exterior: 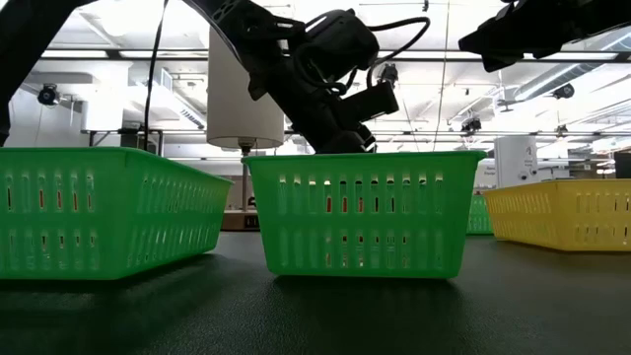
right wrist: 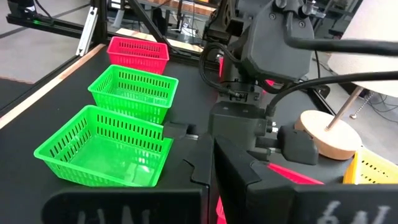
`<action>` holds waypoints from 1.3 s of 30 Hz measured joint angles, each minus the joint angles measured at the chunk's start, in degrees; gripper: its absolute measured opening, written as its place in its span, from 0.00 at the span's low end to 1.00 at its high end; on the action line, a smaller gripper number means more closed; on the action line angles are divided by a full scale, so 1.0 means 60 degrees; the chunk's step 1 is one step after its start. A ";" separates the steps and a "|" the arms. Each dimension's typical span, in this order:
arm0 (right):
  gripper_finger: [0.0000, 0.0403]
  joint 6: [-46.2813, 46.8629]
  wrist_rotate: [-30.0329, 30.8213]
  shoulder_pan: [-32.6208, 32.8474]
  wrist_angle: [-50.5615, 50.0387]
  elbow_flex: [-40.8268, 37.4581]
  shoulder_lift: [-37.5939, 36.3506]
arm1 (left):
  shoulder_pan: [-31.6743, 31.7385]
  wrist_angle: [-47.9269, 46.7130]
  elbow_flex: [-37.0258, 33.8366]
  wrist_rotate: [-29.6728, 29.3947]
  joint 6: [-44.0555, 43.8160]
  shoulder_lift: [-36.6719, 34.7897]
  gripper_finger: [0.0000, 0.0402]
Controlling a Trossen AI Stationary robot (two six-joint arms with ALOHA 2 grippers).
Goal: Stack baskets by color
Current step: Stack the top right red bin on the top left red bin
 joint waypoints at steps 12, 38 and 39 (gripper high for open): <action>0.02 0.0002 0.0000 0.0000 0.0004 -0.0020 0.0000 | -0.0183 -0.0193 0.0000 -0.0457 0.0077 -0.0274 0.00; 0.02 0.0143 0.0000 -0.0004 0.0004 -0.0098 0.0074 | -0.3518 -0.4735 -0.3328 -0.4747 -0.4602 -0.6770 0.00; 0.02 0.0143 0.0000 -0.0004 0.0004 -0.0098 0.0076 | -0.3568 -0.4840 -0.3597 -0.4865 -0.4847 -0.7076 0.00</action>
